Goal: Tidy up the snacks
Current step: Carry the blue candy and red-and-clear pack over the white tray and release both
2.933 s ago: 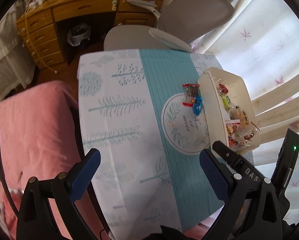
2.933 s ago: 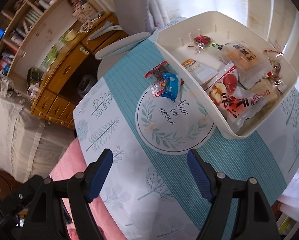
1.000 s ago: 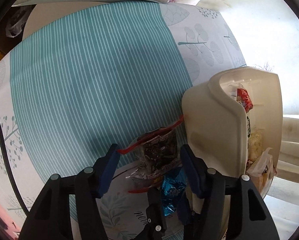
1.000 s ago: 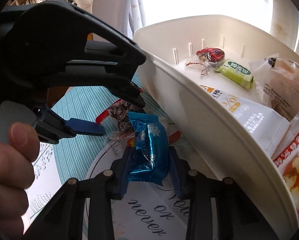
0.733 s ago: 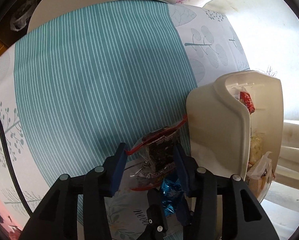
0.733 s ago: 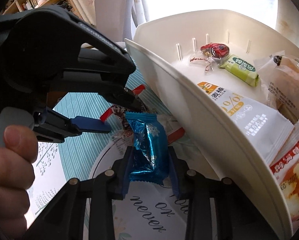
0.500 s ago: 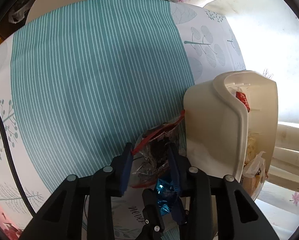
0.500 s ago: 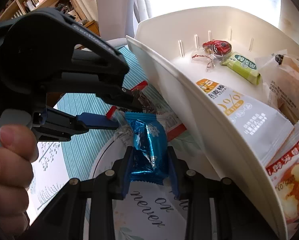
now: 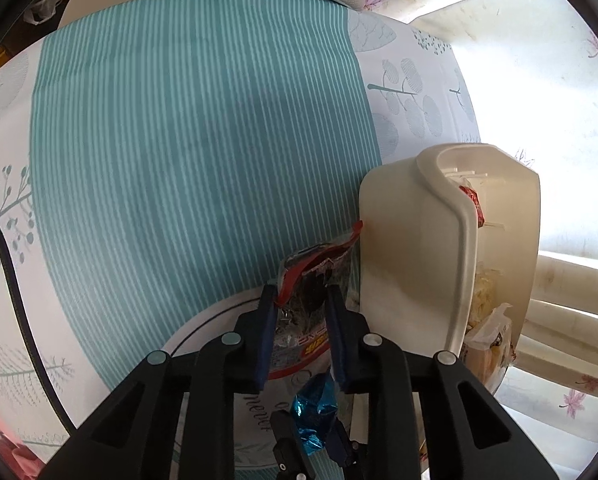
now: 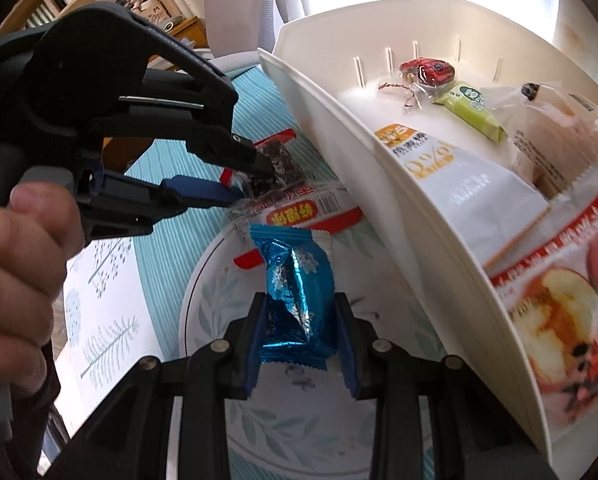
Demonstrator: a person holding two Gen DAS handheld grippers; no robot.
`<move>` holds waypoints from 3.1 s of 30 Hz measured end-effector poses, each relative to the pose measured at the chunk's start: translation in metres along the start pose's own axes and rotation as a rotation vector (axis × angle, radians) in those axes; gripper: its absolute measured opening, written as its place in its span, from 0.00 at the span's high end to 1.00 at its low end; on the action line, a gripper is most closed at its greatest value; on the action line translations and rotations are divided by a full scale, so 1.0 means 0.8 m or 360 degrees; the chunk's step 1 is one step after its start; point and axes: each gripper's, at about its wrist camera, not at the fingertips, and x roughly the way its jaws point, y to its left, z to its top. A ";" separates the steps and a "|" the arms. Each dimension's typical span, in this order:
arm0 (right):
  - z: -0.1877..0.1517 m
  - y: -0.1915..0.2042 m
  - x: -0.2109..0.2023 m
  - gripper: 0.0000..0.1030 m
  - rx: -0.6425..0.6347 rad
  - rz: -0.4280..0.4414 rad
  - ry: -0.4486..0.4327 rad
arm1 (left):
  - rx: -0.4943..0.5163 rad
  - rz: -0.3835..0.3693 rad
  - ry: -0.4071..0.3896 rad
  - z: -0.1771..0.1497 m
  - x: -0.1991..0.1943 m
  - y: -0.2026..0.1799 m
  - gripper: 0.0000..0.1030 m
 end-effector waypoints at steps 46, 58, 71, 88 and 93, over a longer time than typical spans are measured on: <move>-0.120 0.004 -0.209 0.69 -0.0379 0.0078 -0.0205 | -0.0022 0.0056 -0.0421 -0.283 -0.242 -0.009 0.79; -0.032 -0.064 -0.220 0.69 -0.0554 0.0188 -0.0212 | -0.0144 0.0067 -0.0495 -0.288 -0.230 -0.096 0.79; 0.047 -0.136 -0.217 0.69 -0.0731 0.0223 -0.0235 | -0.0211 0.0008 -0.0559 -0.252 -0.183 -0.189 0.85; 0.112 -0.188 -0.192 0.67 -0.0776 0.0218 -0.0167 | -0.0219 -0.0050 -0.0542 -0.193 -0.125 -0.246 0.90; 0.113 -0.195 -0.182 0.50 -0.0709 0.0204 -0.0083 | -0.0234 -0.0023 -0.0602 -0.205 -0.130 -0.235 0.85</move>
